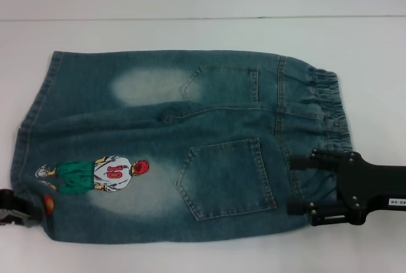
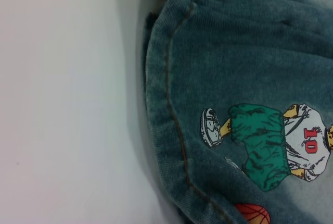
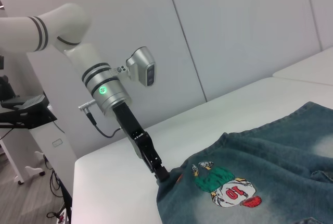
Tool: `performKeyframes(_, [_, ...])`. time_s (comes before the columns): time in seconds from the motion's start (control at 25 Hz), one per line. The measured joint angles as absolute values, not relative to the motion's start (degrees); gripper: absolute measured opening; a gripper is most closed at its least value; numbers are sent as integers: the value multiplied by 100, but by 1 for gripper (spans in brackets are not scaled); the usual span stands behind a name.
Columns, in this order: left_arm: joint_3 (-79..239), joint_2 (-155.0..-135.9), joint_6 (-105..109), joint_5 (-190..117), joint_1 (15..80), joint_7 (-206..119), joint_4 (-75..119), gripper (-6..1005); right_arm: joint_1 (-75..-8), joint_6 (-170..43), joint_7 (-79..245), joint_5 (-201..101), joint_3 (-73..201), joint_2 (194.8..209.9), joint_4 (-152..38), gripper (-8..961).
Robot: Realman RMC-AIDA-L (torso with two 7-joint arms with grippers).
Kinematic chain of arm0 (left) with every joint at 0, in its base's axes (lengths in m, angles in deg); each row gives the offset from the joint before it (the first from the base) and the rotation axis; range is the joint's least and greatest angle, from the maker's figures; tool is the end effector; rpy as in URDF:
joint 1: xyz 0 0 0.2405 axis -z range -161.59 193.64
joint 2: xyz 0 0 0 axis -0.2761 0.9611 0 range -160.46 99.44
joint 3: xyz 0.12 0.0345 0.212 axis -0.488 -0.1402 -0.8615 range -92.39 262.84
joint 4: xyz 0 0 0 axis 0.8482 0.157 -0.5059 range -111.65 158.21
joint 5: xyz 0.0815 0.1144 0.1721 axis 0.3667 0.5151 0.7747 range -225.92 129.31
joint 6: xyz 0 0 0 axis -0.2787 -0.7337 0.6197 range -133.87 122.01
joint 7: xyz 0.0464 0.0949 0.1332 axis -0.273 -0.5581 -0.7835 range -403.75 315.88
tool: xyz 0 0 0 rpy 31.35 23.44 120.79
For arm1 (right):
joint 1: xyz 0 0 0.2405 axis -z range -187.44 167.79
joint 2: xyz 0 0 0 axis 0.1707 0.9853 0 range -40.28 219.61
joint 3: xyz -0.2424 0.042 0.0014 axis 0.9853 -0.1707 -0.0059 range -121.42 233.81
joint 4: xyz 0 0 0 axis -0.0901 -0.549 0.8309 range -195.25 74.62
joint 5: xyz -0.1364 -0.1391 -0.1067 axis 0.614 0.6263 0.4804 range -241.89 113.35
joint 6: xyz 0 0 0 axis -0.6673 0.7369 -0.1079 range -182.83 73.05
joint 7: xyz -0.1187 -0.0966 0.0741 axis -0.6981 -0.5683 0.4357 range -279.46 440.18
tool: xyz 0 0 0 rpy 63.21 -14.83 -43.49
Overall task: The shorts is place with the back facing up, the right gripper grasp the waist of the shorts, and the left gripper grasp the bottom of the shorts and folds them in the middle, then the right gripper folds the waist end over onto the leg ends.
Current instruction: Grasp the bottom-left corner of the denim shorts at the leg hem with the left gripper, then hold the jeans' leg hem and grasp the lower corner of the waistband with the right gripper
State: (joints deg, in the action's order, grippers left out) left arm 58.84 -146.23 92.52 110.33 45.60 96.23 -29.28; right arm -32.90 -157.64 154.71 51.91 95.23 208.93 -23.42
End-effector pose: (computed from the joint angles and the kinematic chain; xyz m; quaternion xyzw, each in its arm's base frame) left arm -0.3540 0.2953 0.0527 -0.7057 -0.6975 0.0229 0.1223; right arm 0.2692 0.2761 -0.0197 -0.9368 0.2104 0.2757 0.0452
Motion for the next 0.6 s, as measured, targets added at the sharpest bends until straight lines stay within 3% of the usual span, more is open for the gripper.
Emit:
performKeyframes(0.48, [5877, -14629, 9250, 11023, 4611, 9567, -2928, 62, -3329, -15803, 15901, 5192, 9209, 20833, -2247, 948])
performKeyframes(0.6, [5876, -14627, 9255, 11020, 4646, 9555, -2933, 62, -3399, -15710, 16723, 5201, 9024, 20727, -1998, 948])
